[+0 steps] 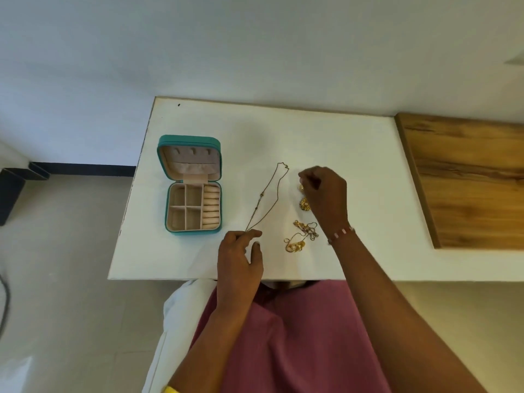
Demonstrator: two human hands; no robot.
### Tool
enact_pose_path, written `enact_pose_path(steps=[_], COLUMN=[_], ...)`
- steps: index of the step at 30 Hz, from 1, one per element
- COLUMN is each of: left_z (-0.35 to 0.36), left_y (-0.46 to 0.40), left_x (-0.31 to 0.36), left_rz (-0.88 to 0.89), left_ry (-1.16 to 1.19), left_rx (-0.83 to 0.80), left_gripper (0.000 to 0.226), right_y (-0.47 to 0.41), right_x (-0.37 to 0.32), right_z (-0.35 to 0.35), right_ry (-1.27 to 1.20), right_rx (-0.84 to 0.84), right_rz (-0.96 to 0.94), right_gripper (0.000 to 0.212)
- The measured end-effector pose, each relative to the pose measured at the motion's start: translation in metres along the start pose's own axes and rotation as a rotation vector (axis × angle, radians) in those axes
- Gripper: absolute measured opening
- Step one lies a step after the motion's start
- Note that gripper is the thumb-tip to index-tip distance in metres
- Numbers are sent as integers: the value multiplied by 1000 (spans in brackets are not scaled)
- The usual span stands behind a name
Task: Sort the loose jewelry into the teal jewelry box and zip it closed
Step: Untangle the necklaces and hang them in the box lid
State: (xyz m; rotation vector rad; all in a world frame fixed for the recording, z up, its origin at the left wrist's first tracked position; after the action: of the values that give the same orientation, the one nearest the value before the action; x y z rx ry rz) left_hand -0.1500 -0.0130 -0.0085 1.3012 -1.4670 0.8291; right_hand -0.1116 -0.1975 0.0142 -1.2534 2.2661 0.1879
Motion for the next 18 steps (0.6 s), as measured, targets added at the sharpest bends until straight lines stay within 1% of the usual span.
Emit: enact_pose_path(steps=[4,6,8,10,12,15,18], left_z=[4,7,9,11,12,13,12], left_y=[11,14,14,12,11,10,9], left_x=[0,-1,-1,-2,-4,-7,-8], left_rz=[-45,-79,-105,-117,-124,-120,-127], left_ry=[79,112,121,117,107,83,91], left_rx=[-36,-47,-50,-42,-38,-36,-28], left_gripper=[21,21,21,21,21,21,21], right_y=[51,73,91,100,102,102,103], right_x=[19,25,28,29,29,25,19], right_z=[-7,-6,-3,2,5,10,10], right_ry=[-117,-135,-110,-59,37,213,315], right_rx=[-25,-52,-86,-146,-227,-333,-347], right_rz=[190,240,248,233,194,65,-3], right_gripper=[10,10,11,11,17,27,23])
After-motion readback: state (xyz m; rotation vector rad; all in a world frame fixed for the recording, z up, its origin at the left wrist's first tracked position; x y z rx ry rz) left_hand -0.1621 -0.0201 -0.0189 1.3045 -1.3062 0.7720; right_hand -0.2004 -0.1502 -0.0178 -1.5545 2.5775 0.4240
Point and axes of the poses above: each hand's wrist, its own y-axis away from the middle knuckle, its own z-axis out of the palm, x = y × z, the point moved 1 cm from there along -y, towards the middle knuckle, and after that the axes turned 13 degrees about y, right-handed, at the moved point
